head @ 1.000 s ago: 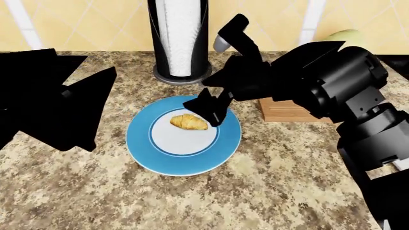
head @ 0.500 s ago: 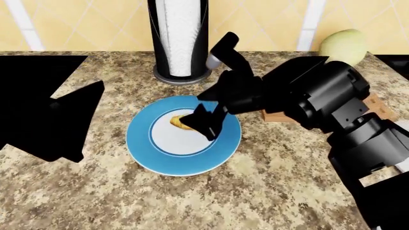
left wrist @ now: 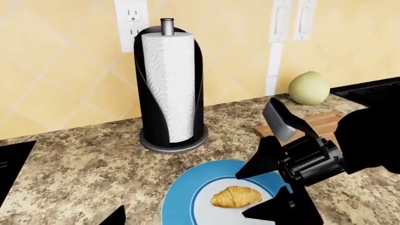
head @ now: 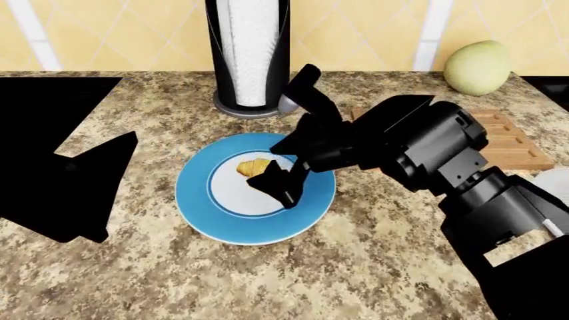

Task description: From the different types of pastries on the counter, select a croissant and place it on the cutting board. Then retrieve a jar of jam from the cabinet and place it alongside the croissant on the cutting board.

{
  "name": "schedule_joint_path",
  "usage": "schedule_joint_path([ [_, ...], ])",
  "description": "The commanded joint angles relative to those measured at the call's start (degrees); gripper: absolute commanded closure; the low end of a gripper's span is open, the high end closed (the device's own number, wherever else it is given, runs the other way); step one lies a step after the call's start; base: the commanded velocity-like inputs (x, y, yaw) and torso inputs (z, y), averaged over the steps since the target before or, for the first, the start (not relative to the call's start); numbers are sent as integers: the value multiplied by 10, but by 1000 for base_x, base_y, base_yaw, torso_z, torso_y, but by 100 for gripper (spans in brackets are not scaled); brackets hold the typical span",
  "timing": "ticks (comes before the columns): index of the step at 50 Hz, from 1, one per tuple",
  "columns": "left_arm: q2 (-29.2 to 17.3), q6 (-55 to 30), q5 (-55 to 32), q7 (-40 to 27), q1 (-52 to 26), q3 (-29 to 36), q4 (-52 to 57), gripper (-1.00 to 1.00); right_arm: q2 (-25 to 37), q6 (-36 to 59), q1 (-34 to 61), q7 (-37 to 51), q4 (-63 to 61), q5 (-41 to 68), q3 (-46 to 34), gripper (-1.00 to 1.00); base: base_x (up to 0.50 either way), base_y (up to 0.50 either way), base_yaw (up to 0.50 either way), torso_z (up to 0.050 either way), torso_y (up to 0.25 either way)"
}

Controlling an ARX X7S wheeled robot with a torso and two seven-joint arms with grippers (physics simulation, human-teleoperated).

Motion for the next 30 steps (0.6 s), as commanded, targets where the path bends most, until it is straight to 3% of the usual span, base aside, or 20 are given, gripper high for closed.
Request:
schedule_joint_path([
  [1,0,-5,5,7,25,-19,1,-100,-19,-18,-4,-6,31,-12,-13,-100,0,0,0,0,0],
  [22,6,-10,15,18,38,-25,1,-100,-26,-34,-4,-5,61,-23,-20,-100,0,0,0,0,0],
  [23,6,-9,15,18,38,-25,1,-100,-25,-33,-4,-5,60,-23,-19,100,0,0,0,0,0],
  [30,6,-7,15,18,35,-21,2,-100,-19,-27,-3,0,48,-18,-16,100,0,0,0,0,0],
])
